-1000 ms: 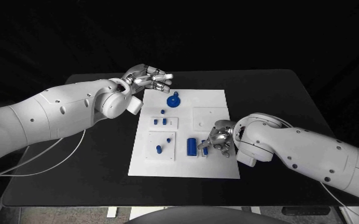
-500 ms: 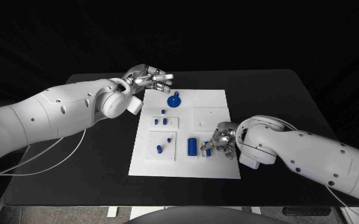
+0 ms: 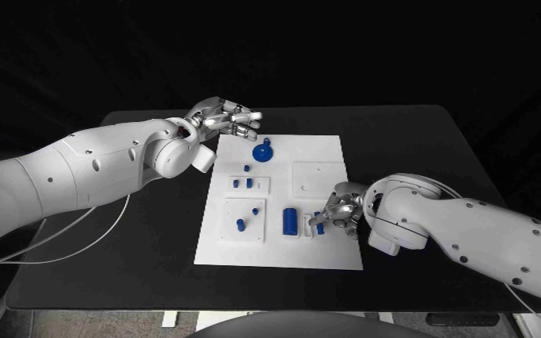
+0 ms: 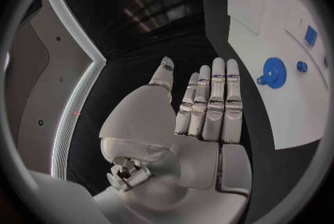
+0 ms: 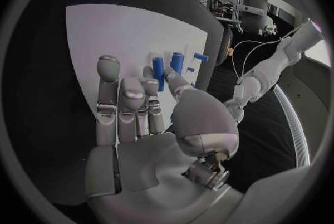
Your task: Assemble the parts on the task board
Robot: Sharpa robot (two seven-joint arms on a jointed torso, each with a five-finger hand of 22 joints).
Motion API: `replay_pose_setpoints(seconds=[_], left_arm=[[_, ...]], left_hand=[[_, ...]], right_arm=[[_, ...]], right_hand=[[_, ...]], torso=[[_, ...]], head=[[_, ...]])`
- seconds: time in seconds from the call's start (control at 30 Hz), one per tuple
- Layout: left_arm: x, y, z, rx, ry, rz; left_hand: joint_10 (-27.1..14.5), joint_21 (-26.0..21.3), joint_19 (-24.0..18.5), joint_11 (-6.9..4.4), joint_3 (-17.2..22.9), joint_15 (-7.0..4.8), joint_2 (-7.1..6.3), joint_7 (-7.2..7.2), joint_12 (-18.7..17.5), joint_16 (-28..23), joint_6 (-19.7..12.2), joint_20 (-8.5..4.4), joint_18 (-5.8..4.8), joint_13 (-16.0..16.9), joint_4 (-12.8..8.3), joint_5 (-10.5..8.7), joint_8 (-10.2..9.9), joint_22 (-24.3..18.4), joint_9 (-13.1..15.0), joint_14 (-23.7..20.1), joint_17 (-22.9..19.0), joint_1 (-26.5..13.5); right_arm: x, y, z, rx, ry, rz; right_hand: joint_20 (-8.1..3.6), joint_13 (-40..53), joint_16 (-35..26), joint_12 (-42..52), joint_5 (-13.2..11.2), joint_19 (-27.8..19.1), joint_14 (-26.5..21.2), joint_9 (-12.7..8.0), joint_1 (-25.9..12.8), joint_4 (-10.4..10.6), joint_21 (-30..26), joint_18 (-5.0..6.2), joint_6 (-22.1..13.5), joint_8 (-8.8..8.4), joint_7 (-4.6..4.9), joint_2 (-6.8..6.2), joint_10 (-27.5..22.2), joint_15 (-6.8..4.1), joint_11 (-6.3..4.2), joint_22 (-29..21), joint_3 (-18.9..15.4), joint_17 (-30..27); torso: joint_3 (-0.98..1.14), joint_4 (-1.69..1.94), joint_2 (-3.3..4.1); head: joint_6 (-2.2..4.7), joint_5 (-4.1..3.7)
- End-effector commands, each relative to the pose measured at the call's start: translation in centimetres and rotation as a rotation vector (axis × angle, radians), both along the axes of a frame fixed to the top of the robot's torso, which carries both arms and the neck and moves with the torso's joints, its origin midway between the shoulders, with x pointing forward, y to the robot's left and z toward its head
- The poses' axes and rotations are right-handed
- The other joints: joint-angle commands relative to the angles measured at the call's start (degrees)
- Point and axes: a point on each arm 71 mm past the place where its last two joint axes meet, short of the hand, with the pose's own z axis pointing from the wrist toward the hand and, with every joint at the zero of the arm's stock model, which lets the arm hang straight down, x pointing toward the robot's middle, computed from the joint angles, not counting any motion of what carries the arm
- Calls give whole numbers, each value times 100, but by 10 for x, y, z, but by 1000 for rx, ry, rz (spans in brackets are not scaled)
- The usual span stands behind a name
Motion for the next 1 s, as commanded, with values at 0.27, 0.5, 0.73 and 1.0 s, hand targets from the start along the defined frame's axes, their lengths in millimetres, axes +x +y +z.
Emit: replay_pose_setpoints(seconds=[0.27,0.5,0.73,1.0], left_arm=[[-1,-3,0,-4,1,-25],[-1,-3,0,-3,3,-29],[-1,-4,0,-2,4,-31],[-1,-3,0,-2,5,-32]], left_hand=[[-16,21,4,16,-22,7,57,8,10,-12,31,-4,-23,8,16,14,15,-9,-5,2,-9,11],[-16,21,4,16,-22,7,57,8,10,-12,31,-4,-23,8,16,14,15,-9,-5,2,-9,11],[-18,22,3,17,-24,7,67,9,10,-11,28,-5,-23,8,22,15,15,-9,-6,2,-9,14],[-18,22,3,17,-24,7,67,9,10,-11,28,-5,-23,8,22,15,15,-9,-6,2,-9,14]], right_arm=[[2,6,-4,2,33,11],[4,9,-11,-6,60,13],[2,11,-17,-16,83,22],[1,15,-19,-9,85,27]], right_hand=[[-30,-4,-7,-31,-4,256,17,4,4,-28,16,-101,45,24,-8,25,-2,-32,-14,5,23,4],[-30,-2,-10,-32,-1,254,16,3,-2,-34,18,-102,43,24,-6,30,-6,-32,-13,5,21,3],[-29,-5,-20,-38,-2,252,15,0,-13,-33,4,-102,36,23,-4,36,-12,-32,-12,1,14,-3],[-29,-5,-20,-38,-2,252,15,0,-13,-33,4,-102,36,23,-4,36,-12,-32,-12,1,14,-3]], torso=[[-2,12,2],[-1,10,3],[0,9,0],[1,5,2]], head=[[-13,-4],[-27,6],[-43,19],[-45,31]])
